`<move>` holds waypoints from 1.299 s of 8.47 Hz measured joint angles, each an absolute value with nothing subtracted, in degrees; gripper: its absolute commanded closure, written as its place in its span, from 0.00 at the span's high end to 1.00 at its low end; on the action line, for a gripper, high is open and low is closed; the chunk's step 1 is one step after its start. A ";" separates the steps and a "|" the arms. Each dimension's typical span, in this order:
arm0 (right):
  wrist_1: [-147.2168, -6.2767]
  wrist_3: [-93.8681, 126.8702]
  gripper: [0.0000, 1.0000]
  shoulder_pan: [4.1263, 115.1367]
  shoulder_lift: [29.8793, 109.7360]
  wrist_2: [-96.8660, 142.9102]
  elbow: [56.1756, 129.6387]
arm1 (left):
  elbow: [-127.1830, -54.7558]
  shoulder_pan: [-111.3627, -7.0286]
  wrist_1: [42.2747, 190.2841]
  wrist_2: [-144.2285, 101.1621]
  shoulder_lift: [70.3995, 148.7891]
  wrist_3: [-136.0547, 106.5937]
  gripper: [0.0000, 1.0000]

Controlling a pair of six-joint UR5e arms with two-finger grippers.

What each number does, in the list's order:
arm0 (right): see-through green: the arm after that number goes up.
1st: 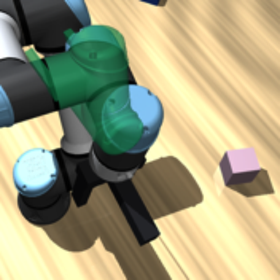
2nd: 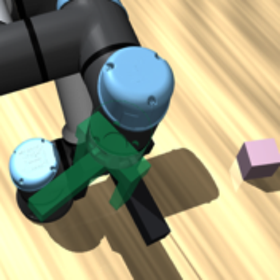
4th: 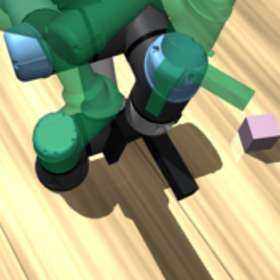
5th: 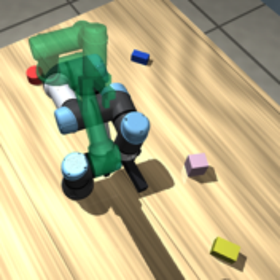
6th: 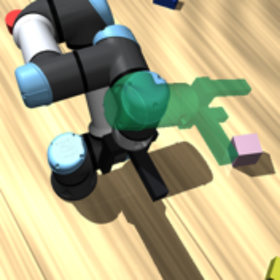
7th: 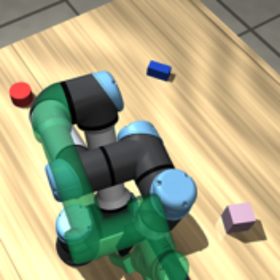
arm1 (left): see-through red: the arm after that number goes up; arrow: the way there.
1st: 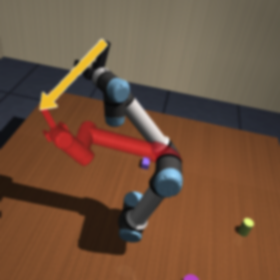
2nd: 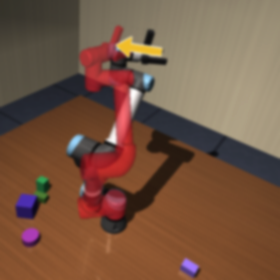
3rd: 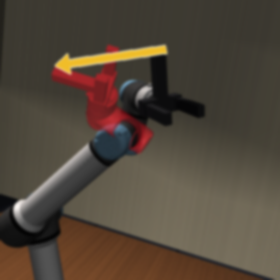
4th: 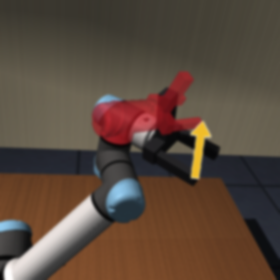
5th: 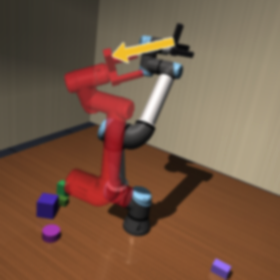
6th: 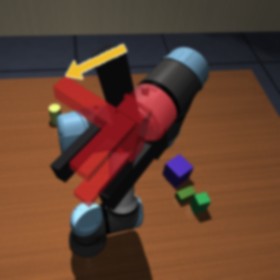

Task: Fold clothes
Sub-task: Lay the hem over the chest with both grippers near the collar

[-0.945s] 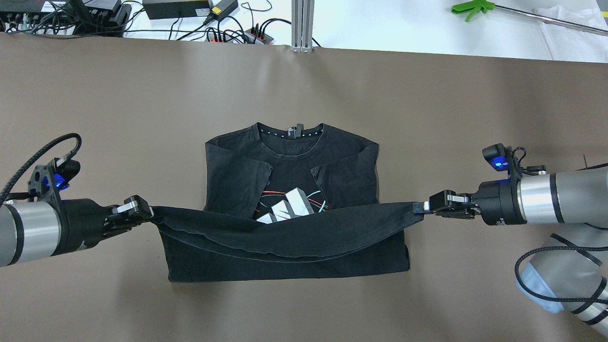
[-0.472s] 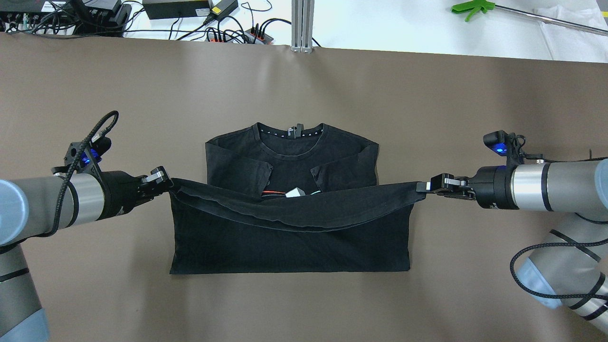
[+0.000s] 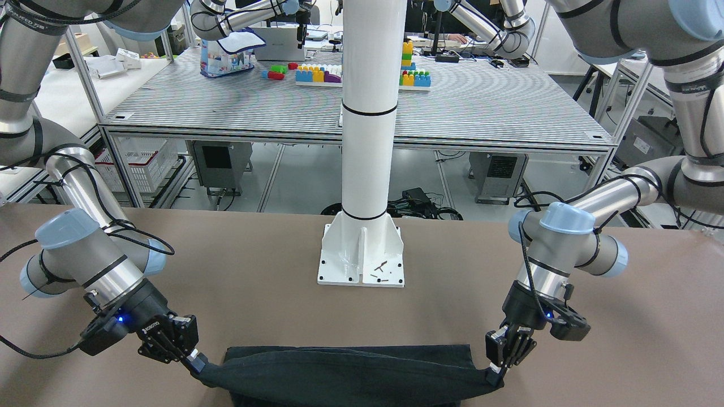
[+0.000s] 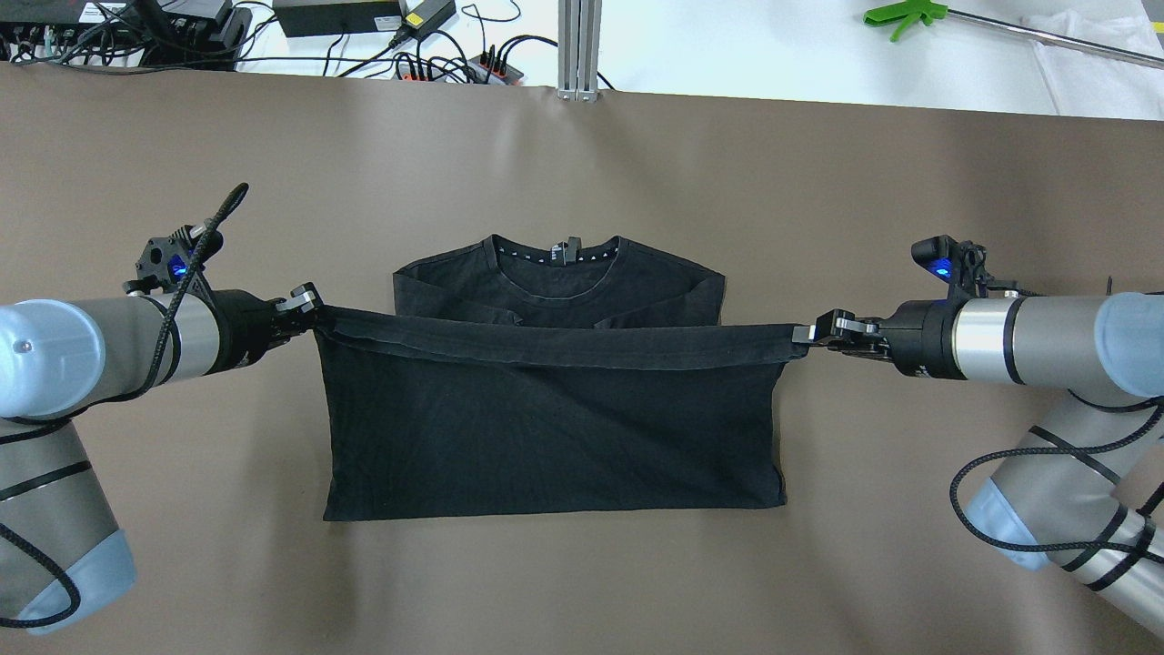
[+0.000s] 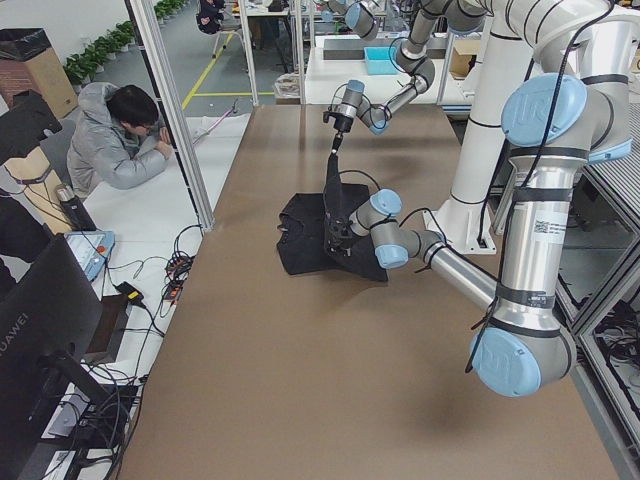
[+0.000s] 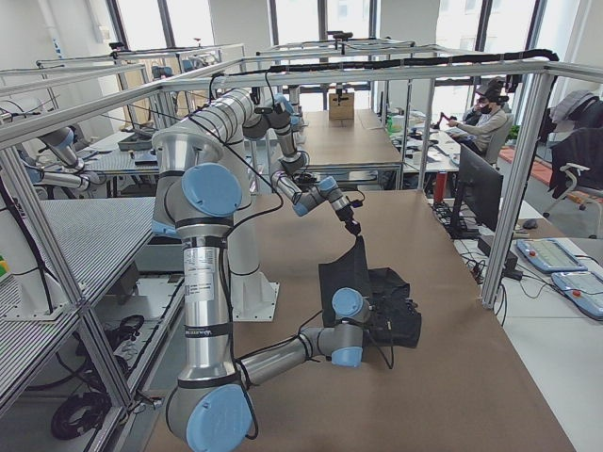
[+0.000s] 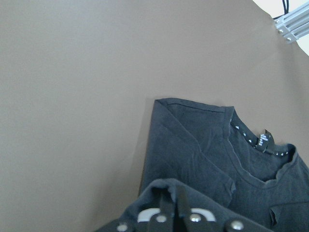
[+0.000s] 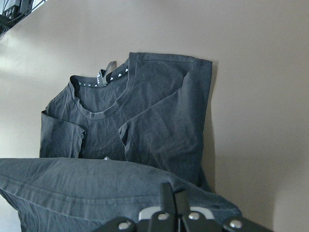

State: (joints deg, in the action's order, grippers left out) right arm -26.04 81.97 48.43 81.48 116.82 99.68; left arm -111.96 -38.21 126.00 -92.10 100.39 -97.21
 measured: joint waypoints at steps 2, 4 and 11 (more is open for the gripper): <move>-26.08 81.87 0.00 48.43 80.63 114.40 97.30 | -108.56 -39.64 126.09 -92.19 101.92 -96.02 0.00; -26.71 81.86 0.00 48.57 79.27 113.25 96.28 | -106.61 -40.30 126.10 -92.33 103.24 -95.49 0.00; -31.90 81.93 0.00 48.96 73.65 112.61 96.06 | -105.19 -41.28 125.51 -92.55 107.35 -95.47 0.00</move>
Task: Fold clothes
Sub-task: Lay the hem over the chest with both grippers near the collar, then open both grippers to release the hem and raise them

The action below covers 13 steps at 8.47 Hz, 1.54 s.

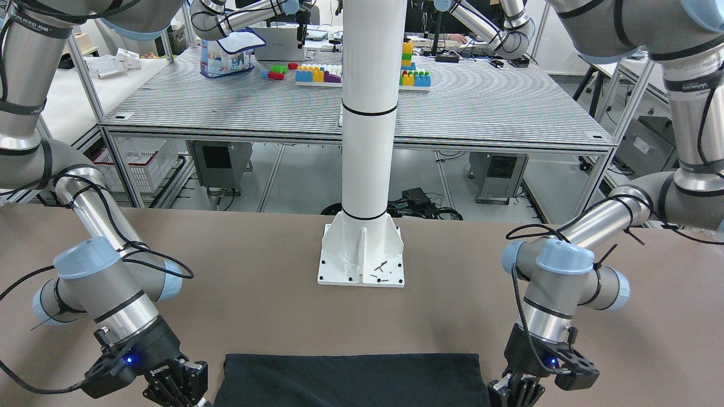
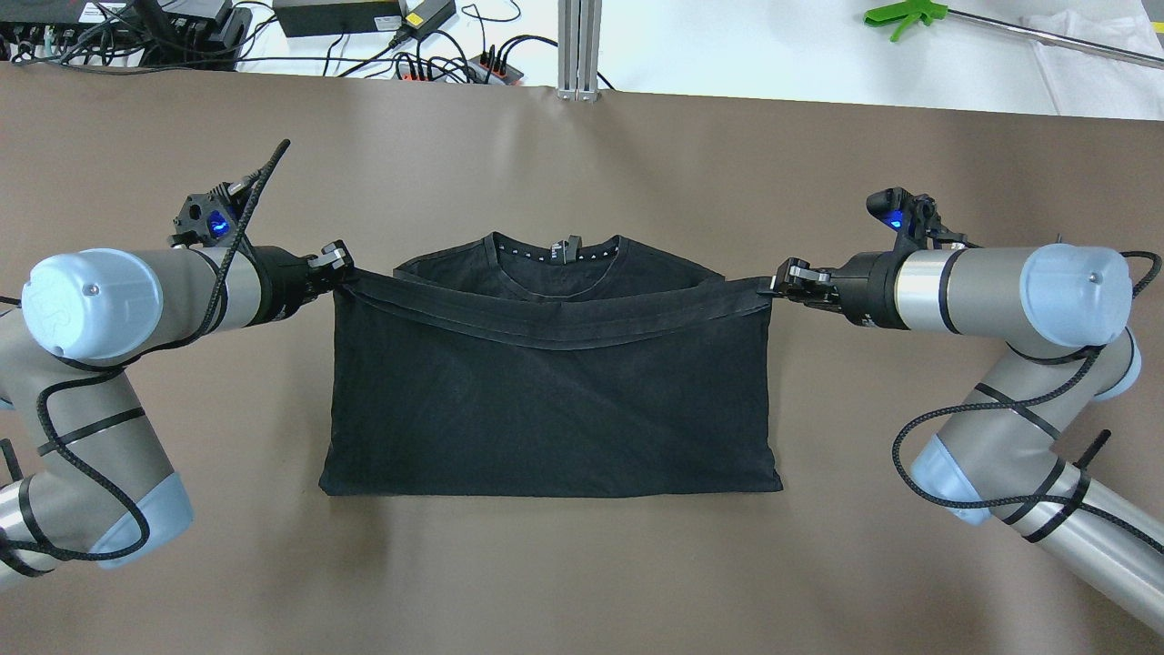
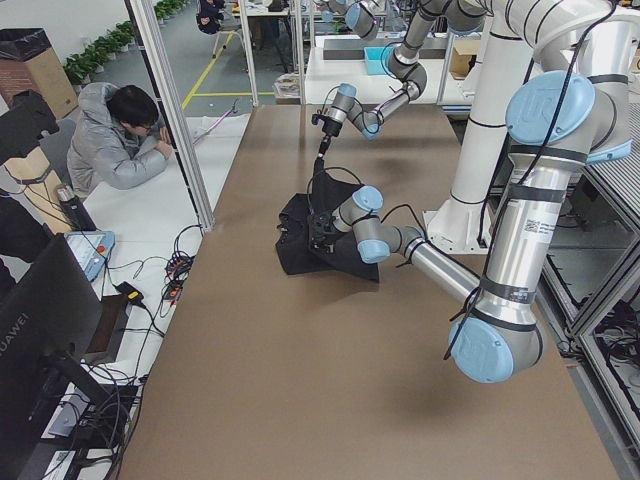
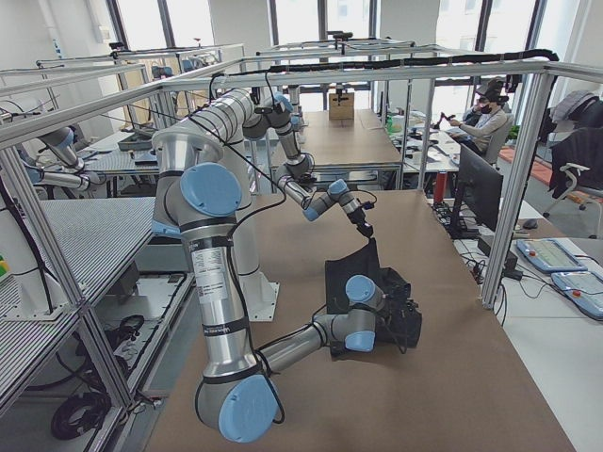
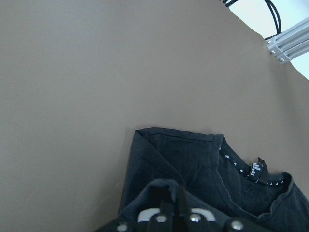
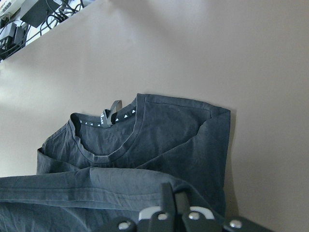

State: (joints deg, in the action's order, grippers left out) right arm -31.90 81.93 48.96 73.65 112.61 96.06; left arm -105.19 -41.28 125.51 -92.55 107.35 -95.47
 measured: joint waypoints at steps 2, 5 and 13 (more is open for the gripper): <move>-32.46 81.85 0.00 50.05 73.51 112.24 95.91 | -104.53 -42.42 125.57 -92.86 107.47 -95.38 0.00; -33.16 81.74 0.00 50.49 73.48 112.04 95.19 | -101.39 -43.26 125.61 -93.22 109.80 -94.75 0.00; -33.04 80.41 0.00 50.54 73.47 109.86 92.40 | -97.51 -44.10 126.08 -93.37 111.37 -93.47 0.00</move>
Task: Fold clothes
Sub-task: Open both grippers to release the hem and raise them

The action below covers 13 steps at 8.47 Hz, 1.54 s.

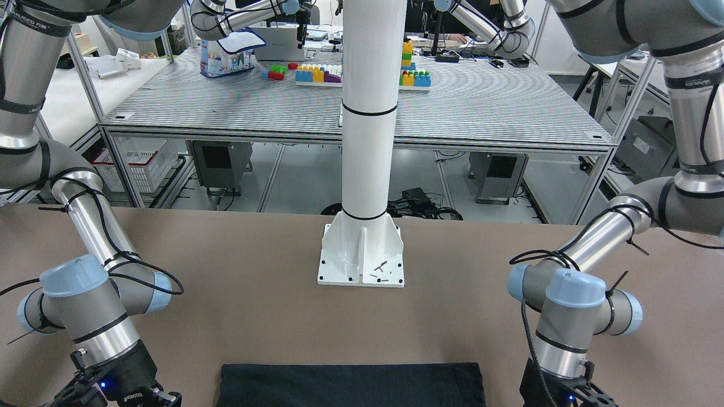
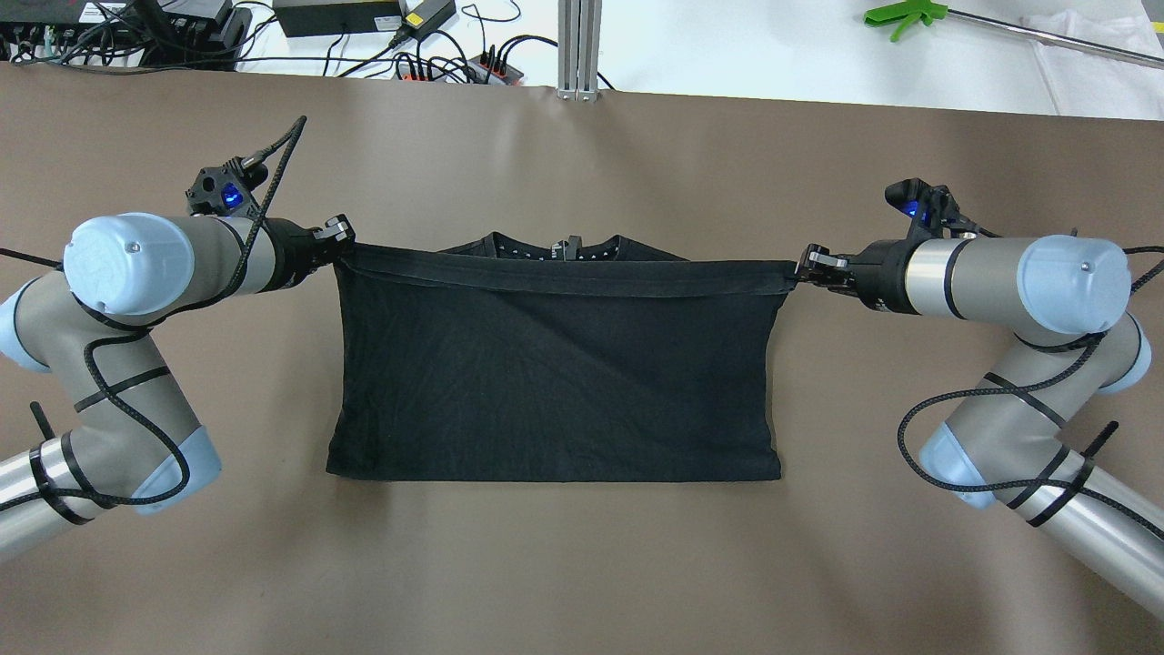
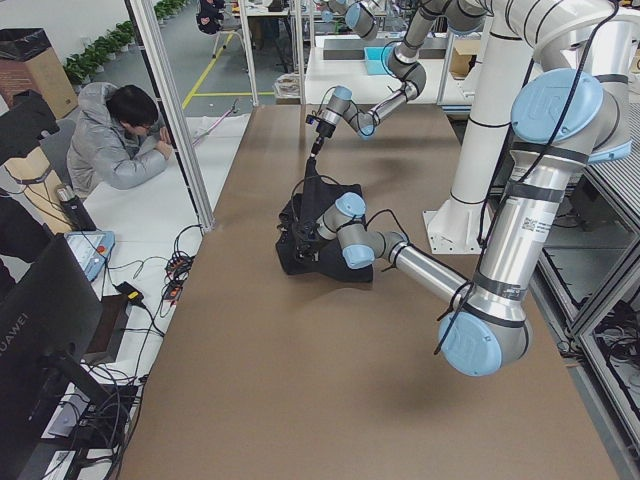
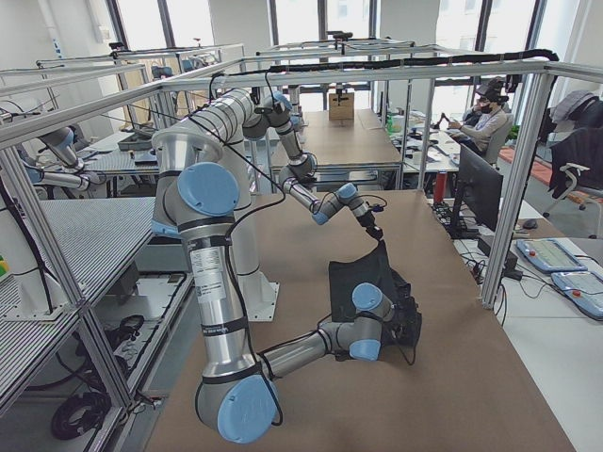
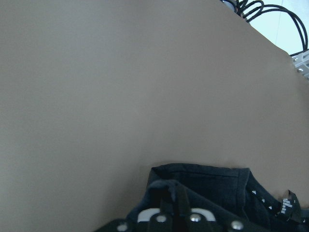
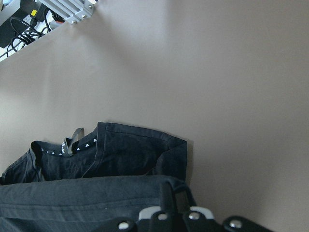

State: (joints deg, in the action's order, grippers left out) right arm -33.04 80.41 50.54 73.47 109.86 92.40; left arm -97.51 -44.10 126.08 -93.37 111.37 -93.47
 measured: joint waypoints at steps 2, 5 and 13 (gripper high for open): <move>-32.99 80.80 0.00 50.54 73.09 109.96 92.79 | -97.73 -44.06 125.80 -93.35 112.42 -93.61 0.00; -33.07 81.01 0.26 50.09 71.60 109.96 93.44 | -98.03 -43.99 125.86 -94.25 112.72 -93.63 0.00; -32.97 80.53 0.93 49.56 71.88 110.20 93.49 | -97.94 -43.97 126.13 -92.08 112.94 -95.29 1.00</move>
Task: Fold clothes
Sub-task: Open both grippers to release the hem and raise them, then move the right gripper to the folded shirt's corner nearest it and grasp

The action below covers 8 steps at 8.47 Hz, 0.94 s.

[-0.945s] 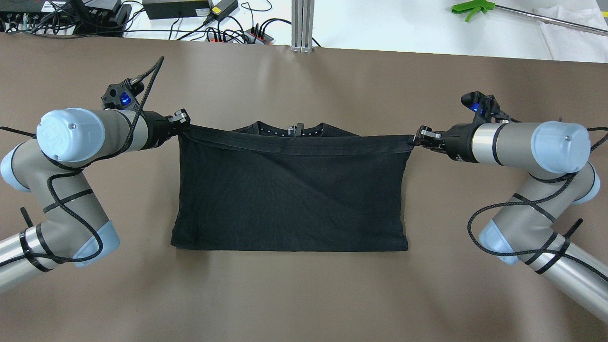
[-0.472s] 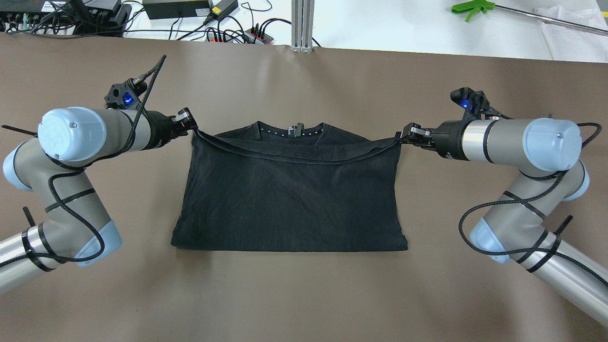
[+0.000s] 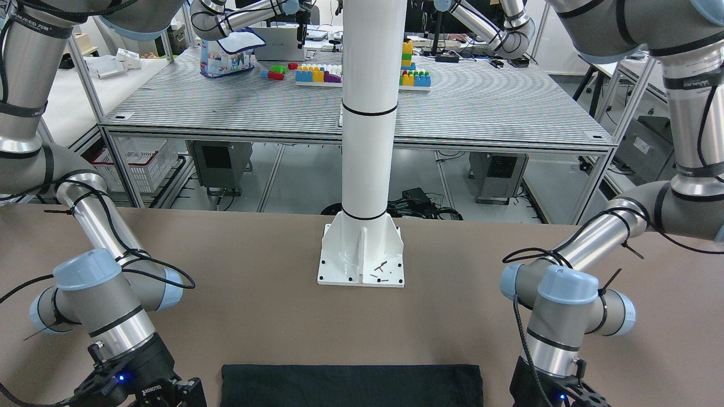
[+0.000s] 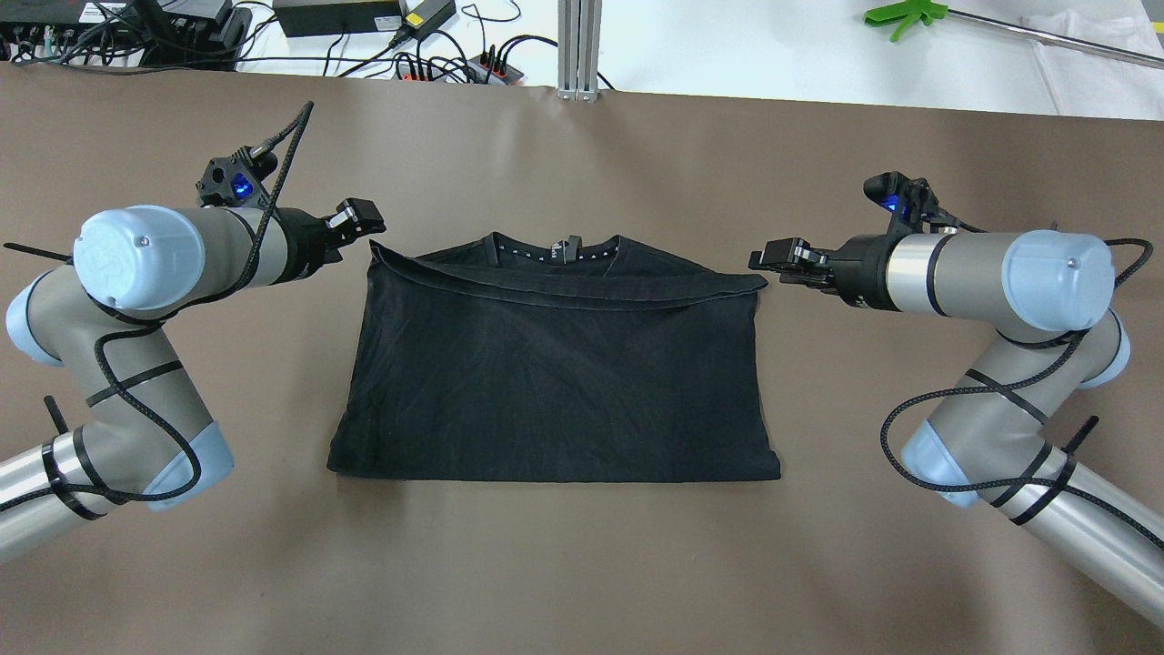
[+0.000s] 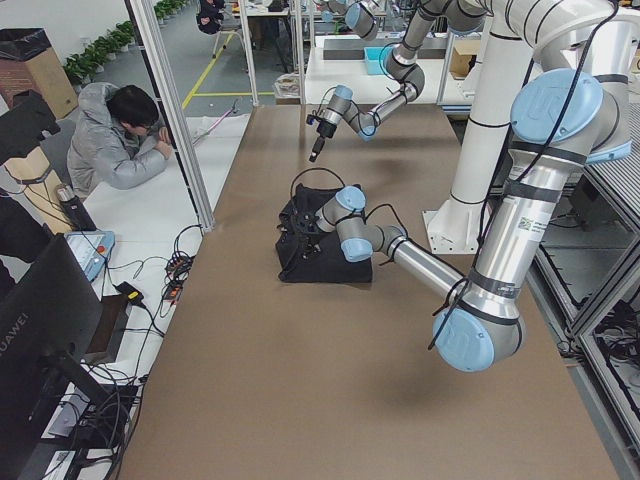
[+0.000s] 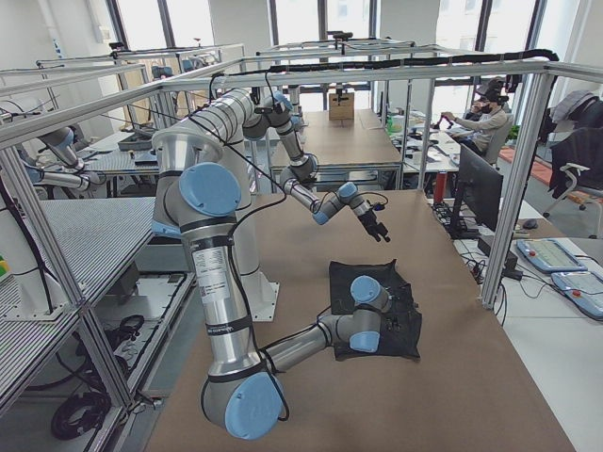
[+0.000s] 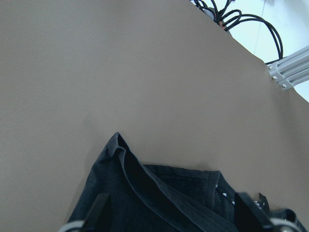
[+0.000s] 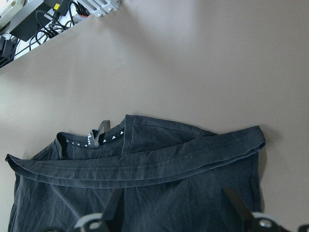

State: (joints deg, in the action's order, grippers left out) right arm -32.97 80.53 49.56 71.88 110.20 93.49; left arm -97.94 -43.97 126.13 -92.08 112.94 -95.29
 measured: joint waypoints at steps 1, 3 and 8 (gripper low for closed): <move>-33.21 80.80 0.93 49.42 72.08 110.71 93.63 | -98.35 -44.00 126.01 -92.00 113.03 -95.40 0.99; -33.39 81.00 0.93 46.84 73.33 112.79 93.79 | -98.93 -43.97 126.00 -92.07 113.14 -95.48 0.99; -33.05 82.68 0.94 39.45 79.00 115.03 93.82 | -101.28 -43.47 125.80 -91.21 112.75 -95.46 1.00</move>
